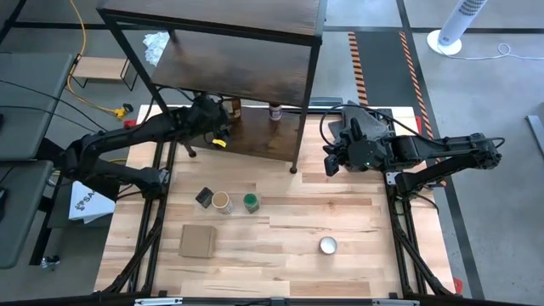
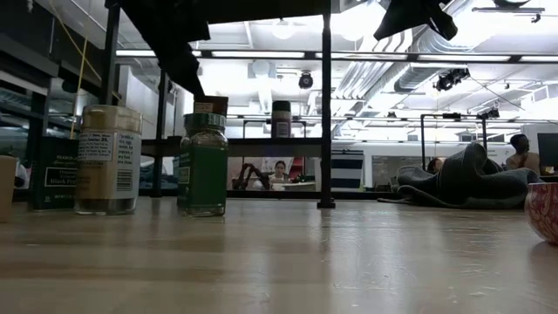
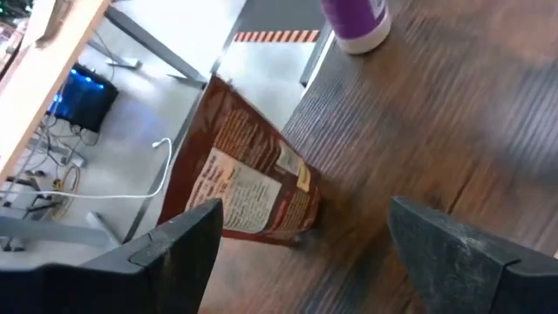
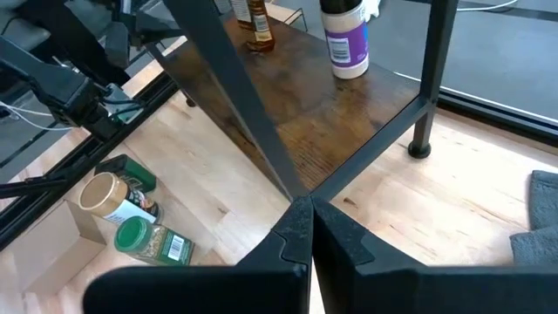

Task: Shelf spices
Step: Remove the orange seasoning pack from the shelf

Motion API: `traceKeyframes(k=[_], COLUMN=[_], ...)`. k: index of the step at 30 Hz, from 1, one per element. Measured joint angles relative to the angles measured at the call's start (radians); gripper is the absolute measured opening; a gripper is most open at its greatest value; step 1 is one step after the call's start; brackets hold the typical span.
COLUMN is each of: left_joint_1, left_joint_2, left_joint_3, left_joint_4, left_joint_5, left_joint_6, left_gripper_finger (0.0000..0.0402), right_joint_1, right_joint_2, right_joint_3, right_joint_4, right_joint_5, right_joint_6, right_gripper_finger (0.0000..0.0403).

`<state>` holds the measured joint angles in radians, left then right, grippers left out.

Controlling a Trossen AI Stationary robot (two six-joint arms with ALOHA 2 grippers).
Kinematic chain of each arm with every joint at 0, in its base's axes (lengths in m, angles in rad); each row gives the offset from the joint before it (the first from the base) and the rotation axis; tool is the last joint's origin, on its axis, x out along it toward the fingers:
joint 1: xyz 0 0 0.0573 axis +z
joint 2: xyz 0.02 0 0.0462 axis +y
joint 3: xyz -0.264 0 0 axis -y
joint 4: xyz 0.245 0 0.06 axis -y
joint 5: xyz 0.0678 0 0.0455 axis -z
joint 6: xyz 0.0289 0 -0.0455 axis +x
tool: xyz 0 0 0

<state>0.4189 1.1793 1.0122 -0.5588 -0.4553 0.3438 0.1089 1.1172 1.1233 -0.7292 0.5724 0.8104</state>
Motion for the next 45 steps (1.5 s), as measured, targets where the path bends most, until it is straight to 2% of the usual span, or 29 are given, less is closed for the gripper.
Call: traceKeyframes(k=[3,16,20,24,26,28,32,35,45], left_joint_1=[-0.022,-0.148,-0.201,-0.254,-0.273,-0.279,-0.246,-0.201,-0.081], left_joint_2=[-0.008,-0.068,-0.090,-0.127,-0.137,-0.134,-0.083,-0.027,0.094], left_joint_3=[0.000,0.000,-0.052,-0.160,-0.227,-0.276,-0.281,-0.269,-0.269], left_joint_4=[0.005,-0.068,-0.079,0.017,0.159,0.299,0.455,0.540,0.854], left_joint_5=[-0.026,-0.017,-0.031,-0.145,-0.248,-0.340,-0.521,-0.579,-0.423], left_joint_6=[-0.055,-0.551,-0.706,-0.980,-1.138,-1.234,-1.191,-1.117,-0.781], left_gripper_finger=[0.0321,0.0321,0.0321,0.0321,0.0321,0.0321,0.0321,0.0321,0.0321], right_joint_1=[0.000,0.000,0.000,0.000,0.000,0.000,0.000,0.000,0.000], right_joint_2=[0.000,0.000,0.000,0.000,0.000,0.000,0.000,0.000,0.000], right_joint_3=[0.000,0.000,0.000,0.000,0.000,0.000,0.000,0.000,0.000], right_joint_4=[0.000,-0.040,-0.067,-0.075,-0.076,-0.075,-0.075,-0.075,-0.076], right_joint_5=[0.013,0.012,-0.011,-0.015,-0.001,0.013,0.023,0.022,0.022], right_joint_6=[0.000,-0.005,0.000,0.000,0.000,0.004,0.028,0.033,0.044], right_gripper_finger=[0.0000,0.0000,0.0000,0.0000,0.0000,0.0000,0.0000,0.0000,0.0000])
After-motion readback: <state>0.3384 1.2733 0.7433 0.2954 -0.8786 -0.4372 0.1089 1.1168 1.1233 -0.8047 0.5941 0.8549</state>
